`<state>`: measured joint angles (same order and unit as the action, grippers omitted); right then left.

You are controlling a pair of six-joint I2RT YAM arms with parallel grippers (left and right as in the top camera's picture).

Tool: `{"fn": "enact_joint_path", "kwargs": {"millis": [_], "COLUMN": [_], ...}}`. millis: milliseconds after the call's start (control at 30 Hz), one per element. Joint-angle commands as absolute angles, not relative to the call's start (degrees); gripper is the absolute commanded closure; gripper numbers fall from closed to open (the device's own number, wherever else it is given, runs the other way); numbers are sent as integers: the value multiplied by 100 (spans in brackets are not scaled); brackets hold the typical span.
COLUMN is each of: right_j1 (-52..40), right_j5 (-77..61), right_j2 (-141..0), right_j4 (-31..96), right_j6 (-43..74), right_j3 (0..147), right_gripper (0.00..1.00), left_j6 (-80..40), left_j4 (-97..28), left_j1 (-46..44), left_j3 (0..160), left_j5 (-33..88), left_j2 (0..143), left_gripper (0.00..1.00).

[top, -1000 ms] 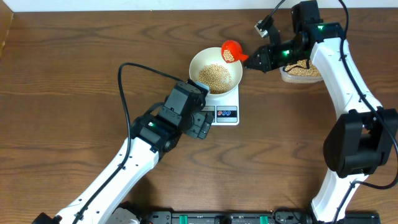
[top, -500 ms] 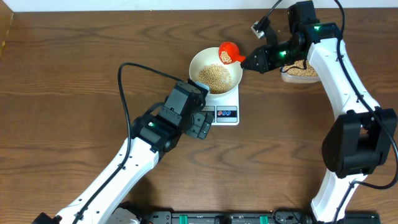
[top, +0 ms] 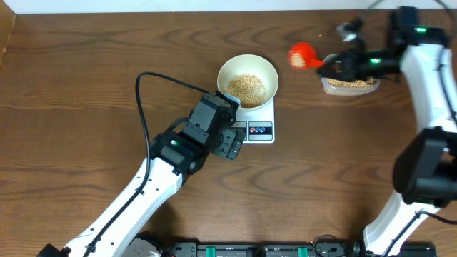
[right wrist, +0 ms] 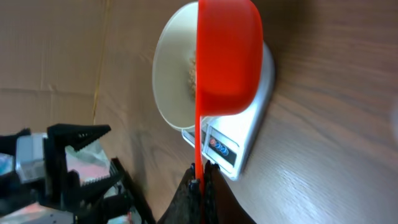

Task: Scoop item into bowl and weigh 50g on scale
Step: 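Carry the red scoop with the right gripper over to the soybean tub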

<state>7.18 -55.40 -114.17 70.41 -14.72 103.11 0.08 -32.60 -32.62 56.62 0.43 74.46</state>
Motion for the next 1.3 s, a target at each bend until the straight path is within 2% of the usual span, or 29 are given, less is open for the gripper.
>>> {"fn": "enact_joint_path", "kwargs": {"millis": [0, 200, 400, 533, 700, 867, 1033, 1167, 1267], "right_j1": [1304, 1975, 1822, 1387, 523, -272, -840, -985, -974], "right_j5": [-5664, -4668, -2349, -1194, 943, 2180, 3632, 3835, 3371], "right_j2": [-11000, -10842, -10842, -10842, -10842, -10844, -10844, -10844, -10822], "right_j4": [7371, 7380, 7059, 6934, 6820, 6768, 6901, 6945, 6971], "right_j6": [-2082, -1863, -805, -395, 244, 331, 915, 1031, 1031], "right_j3": [10433, 10433, 10431, 10431, 10431, 10429, 10425, 10425, 10425], "right_gripper": [99, 98, 98, 98, 98, 98, 99, 99, 99], "left_j6": [84, 84, 84, 84, 82, 84, 84, 82, 84], "left_j4": [-3253, -3253, -3253, -3253, -3253, -3253, -3253, -3253, -3253], "left_j1": [-3242, -3242, -3242, -3242, -3242, -3242, -3242, -3242, -3242], "left_j3": [5651, 5651, 5651, 5651, 5651, 5651, 5651, 5651, 5651], "left_j5": [86, 86, 86, 86, 86, 86, 86, 86, 86], "left_j2": [7397, 7397, 7397, 7397, 7397, 7397, 7397, 7397, 7397], "left_gripper": [8, 8, 8, 8, 8, 8, 8, 8, 8]}}
